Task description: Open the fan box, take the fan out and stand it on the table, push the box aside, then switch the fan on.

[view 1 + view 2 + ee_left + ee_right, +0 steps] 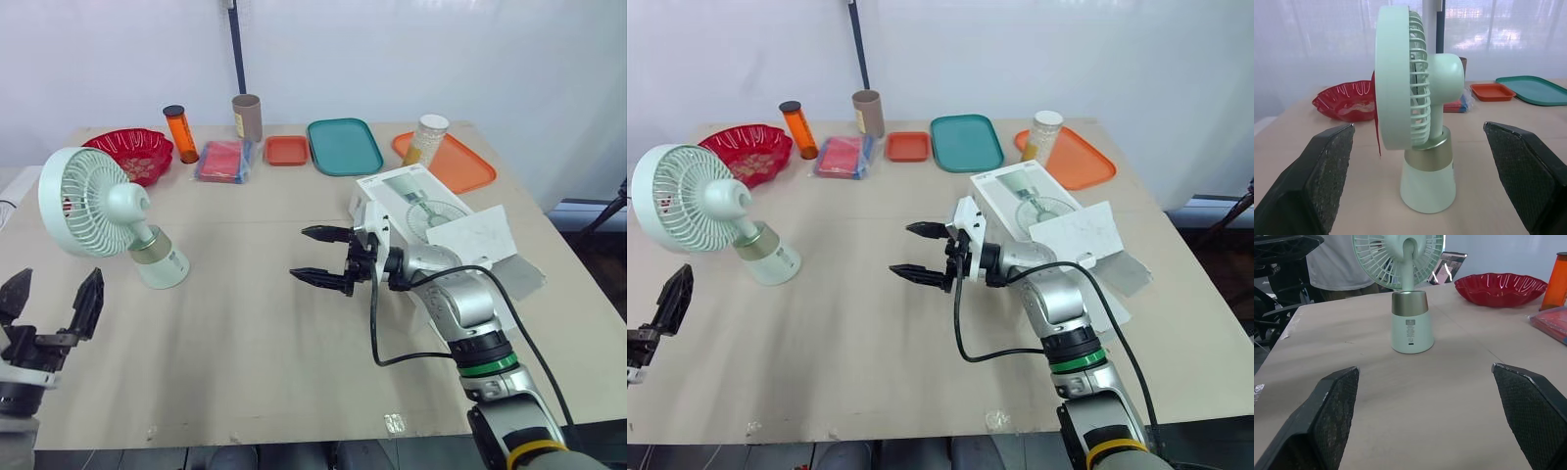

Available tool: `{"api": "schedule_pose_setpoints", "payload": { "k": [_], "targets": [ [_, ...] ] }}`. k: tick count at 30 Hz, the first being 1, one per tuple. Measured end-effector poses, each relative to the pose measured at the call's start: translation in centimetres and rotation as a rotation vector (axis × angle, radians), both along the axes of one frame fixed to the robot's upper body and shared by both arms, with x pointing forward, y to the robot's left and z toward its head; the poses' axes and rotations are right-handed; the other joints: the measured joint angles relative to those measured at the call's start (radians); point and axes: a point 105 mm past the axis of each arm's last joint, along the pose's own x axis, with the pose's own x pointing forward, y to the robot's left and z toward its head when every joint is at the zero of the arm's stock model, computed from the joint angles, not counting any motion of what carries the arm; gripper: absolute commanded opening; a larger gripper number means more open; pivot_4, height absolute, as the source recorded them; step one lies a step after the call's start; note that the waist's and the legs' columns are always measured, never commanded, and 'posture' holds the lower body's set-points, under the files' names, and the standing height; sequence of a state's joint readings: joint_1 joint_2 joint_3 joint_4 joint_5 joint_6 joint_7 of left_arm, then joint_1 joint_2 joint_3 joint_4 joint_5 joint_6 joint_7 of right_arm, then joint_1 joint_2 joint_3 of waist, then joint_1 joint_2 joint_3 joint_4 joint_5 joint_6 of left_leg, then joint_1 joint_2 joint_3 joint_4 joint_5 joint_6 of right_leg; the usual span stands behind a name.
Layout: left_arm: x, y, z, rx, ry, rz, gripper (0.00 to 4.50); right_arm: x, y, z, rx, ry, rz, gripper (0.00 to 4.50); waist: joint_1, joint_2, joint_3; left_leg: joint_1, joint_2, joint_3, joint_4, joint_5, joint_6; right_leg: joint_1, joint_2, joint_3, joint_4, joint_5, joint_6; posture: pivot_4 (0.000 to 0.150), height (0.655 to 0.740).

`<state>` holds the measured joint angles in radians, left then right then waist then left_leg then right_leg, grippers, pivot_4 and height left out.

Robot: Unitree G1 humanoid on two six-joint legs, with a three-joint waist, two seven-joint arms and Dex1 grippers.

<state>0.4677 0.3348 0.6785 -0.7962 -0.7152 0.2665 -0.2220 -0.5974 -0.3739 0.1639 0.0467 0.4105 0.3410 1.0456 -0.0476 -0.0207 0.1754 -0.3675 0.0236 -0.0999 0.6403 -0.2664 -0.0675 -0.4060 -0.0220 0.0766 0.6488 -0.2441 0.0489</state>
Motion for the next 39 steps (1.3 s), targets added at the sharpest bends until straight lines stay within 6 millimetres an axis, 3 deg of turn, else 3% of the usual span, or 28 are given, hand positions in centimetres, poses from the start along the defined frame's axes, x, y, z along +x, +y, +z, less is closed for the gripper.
{"api": "schedule_pose_setpoints", "payload": {
  "k": [4, 12, 26, 29, 34, 39],
  "targets": [
    [1.5, 1.2, 0.4, -0.004, -0.015, 0.035, 4.50, -0.1, 0.1, 0.1, 0.000, -0.007, 0.002, 4.43, 0.000, 0.000, 0.000, 0.000, 0.000, 0.000, 0.000, 0.000, 0.000, 0.000, 0.000, 0.000, 0.000, 0.000, 0.000, 0.150, 0.7400],
    [5.3, 1.2, 1.8, 0.084, -0.018, 0.012, 4.50, -0.5, 0.1, 0.2, 0.004, -0.023, -0.001, 4.43, 0.000, 0.000, 0.000, 0.000, 0.000, -0.001, 0.000, 0.000, -0.001, 0.000, -0.001, -0.001, 0.001, 0.001, 0.000, 0.150, 0.7400],
    [7.0, 1.1, -0.5, 0.057, 0.081, -0.001, 4.50, -0.9, 0.0, 0.3, 0.004, -0.042, -0.021, 4.43, 0.000, -0.001, 0.000, 0.000, 0.000, -0.001, -0.001, 0.000, -0.001, -0.001, 0.000, -0.002, 0.001, 0.001, -0.001, 0.150, 0.7400],
    [7.2, 1.0, -0.2, 0.052, 0.065, -0.009, 3.77, -0.9, -0.1, 0.3, 0.000, -0.042, -0.025, 4.50, 0.000, -0.001, 0.000, 0.000, 0.000, -0.001, -0.001, 0.000, -0.001, -0.001, 0.000, -0.002, 0.001, 0.001, -0.001, 0.150, 0.7400],
    [7.6, 0.6, 0.6, 0.042, 0.027, -0.022, 2.03, -0.9, -0.1, 0.4, -0.001, -0.044, -0.025, 4.50, 0.000, -0.001, 0.000, 0.000, 0.000, -0.001, -0.001, 0.000, -0.001, -0.001, 0.000, -0.002, 0.001, 0.001, -0.001, 0.150, 0.7400],
    [7.5, 0.7, 0.5, 0.045, 0.029, -0.016, 1.97, -0.9, -0.1, 0.4, -0.002, -0.044, -0.025, 4.50, 0.000, -0.001, 0.000, 0.000, 0.000, -0.001, -0.001, 0.000, -0.001, -0.001, -0.001, -0.002, 0.001, 0.001, -0.001, 0.150, 0.7400]
  ]
}}
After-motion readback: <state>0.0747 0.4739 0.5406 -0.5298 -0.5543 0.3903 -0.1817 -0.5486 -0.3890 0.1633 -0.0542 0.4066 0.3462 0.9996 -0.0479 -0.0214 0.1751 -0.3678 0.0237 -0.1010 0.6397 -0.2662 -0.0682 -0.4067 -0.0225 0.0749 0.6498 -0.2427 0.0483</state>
